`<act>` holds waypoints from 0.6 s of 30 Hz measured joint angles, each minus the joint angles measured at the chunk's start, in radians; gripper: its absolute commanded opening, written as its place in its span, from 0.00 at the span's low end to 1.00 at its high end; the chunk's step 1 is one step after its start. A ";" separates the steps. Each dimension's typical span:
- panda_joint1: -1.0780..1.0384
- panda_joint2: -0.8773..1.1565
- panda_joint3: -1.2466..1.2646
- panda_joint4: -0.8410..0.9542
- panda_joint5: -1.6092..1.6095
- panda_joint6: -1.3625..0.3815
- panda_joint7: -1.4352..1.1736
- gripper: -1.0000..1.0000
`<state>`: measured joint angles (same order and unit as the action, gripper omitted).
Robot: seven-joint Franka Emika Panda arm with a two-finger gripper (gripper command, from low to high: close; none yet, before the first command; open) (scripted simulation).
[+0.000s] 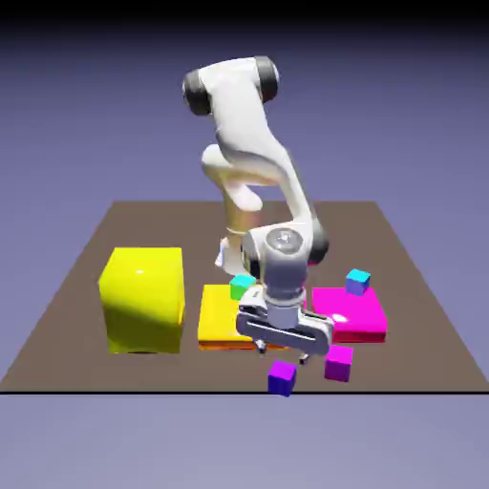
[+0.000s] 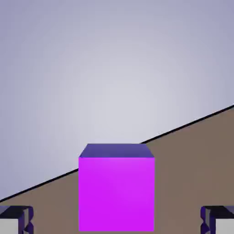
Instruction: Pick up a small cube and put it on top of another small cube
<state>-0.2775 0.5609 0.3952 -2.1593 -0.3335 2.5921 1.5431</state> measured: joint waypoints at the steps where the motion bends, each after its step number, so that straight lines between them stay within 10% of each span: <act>1: 0.017 0.036 -0.022 0.006 -0.021 0.029 0.014 0.50; 2: 0.025 0.052 -0.031 0.009 -0.030 0.042 0.020 0.00; 18: -0.139 -0.456 0.148 -0.237 0.322 -0.194 -0.235 0.00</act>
<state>-0.4168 0.1054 0.5429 -2.3960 -0.0120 2.3978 1.3083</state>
